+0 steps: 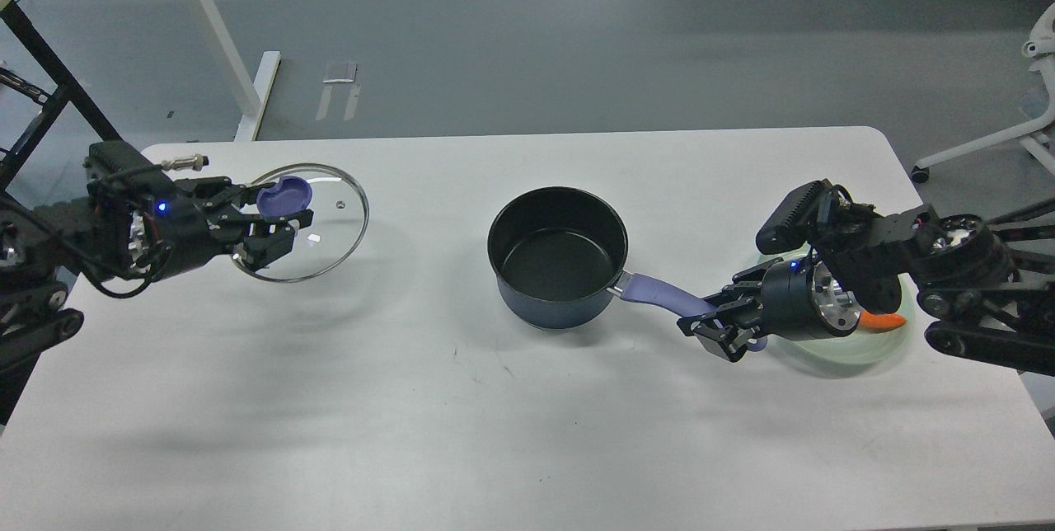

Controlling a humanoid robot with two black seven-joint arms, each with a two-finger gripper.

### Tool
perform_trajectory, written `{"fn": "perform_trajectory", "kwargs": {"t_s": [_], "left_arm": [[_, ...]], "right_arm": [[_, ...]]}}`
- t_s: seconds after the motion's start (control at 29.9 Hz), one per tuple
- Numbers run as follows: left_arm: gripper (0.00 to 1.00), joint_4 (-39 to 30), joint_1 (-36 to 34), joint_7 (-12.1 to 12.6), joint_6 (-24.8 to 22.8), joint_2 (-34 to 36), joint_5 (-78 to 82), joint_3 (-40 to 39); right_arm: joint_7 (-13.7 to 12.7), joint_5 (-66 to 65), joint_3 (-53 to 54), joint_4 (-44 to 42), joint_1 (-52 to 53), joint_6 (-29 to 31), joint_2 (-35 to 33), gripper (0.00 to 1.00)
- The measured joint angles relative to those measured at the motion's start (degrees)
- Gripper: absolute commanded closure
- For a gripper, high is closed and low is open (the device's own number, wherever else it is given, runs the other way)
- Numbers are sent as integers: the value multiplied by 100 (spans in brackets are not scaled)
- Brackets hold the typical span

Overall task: Open pot lid
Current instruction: 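Lift the glass lid off the pot and carry it away from the pot, then lower the glass lid onto the table and release the knob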

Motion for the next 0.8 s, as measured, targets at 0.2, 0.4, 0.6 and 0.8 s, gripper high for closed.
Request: {"fn": "perform_trajectory", "kwargs": {"t_s": [0.2, 0.4, 0.6, 0.8], "left_arm": [[59, 332, 499, -55, 279, 12, 0, 0], [58, 649, 611, -159, 305, -63, 10, 102], [58, 1273, 642, -195, 361, -427, 4, 212], [56, 1470, 649, -242, 586, -510, -2, 486]], "right_arm": [[-1, -72, 1, -7, 7, 4, 10, 74], [0, -74, -5, -7, 8, 4, -4, 74], [0, -74, -7, -7, 8, 4, -7, 74], [0, -74, -7, -6, 8, 4, -14, 74]]}}
